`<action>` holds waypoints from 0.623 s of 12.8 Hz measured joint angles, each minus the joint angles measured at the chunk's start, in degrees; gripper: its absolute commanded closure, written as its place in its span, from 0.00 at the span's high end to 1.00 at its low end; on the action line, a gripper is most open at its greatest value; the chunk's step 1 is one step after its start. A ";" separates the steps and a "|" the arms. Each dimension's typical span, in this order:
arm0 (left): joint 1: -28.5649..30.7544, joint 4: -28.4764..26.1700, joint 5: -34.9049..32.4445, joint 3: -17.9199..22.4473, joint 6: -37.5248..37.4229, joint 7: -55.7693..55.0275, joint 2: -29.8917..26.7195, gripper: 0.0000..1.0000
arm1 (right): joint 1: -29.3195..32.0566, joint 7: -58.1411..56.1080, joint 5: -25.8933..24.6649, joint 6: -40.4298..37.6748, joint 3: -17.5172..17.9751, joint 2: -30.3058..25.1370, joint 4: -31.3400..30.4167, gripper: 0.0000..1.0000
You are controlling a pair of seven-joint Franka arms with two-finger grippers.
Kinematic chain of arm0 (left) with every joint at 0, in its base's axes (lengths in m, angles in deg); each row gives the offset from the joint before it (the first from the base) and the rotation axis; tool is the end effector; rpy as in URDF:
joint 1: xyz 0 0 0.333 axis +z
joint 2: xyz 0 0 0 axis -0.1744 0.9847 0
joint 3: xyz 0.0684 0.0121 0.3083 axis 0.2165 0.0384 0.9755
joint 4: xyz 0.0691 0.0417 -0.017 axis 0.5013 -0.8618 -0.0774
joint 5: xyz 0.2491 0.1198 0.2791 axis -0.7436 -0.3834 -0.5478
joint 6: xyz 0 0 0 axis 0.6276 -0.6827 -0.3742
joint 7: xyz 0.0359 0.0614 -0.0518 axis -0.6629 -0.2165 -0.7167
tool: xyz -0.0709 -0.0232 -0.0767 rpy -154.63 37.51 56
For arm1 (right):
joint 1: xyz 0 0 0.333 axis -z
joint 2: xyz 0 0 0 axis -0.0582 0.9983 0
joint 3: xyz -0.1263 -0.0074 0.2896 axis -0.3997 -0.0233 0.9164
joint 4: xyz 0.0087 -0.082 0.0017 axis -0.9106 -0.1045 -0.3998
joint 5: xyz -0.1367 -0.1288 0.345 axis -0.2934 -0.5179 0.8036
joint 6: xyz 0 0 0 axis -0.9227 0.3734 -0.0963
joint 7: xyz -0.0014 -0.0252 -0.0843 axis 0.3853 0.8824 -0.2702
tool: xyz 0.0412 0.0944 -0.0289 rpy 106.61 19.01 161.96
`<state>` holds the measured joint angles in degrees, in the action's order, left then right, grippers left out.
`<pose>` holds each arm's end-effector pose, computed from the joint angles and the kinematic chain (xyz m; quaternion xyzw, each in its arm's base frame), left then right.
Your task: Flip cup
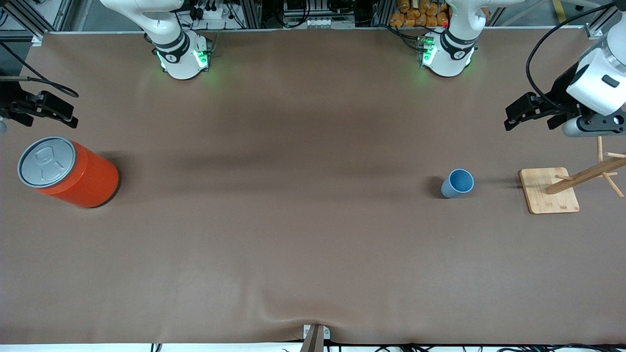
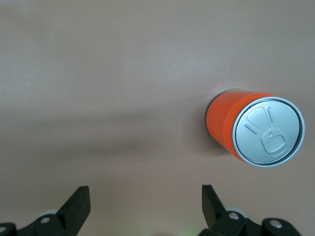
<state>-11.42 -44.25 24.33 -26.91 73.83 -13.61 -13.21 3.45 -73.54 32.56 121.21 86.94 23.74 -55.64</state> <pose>0.5432 -0.0796 0.6350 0.9994 0.0223 -0.0064 0.0256 0.5431 -0.0029 0.6482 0.9994 -0.0235 -0.0234 0.0033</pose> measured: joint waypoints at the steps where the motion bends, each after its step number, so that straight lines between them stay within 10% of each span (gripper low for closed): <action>1: 0.25 0.04 0.00 0.01 -0.36 0.20 -0.01 1.00 | 0.00 0.00 0.02 -0.16 0.02 0.00 0.00 1.00; 8: 0.64 0.22 -0.34 0.00 -0.42 0.21 -0.31 1.00 | -0.06 -0.03 0.11 -0.65 0.19 -0.01 0.02 1.00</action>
<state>-10.79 -44.03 23.99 -26.91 73.41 -13.40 -13.52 3.40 -73.57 32.66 120.56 87.13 23.73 -55.62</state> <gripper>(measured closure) 0.000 0.000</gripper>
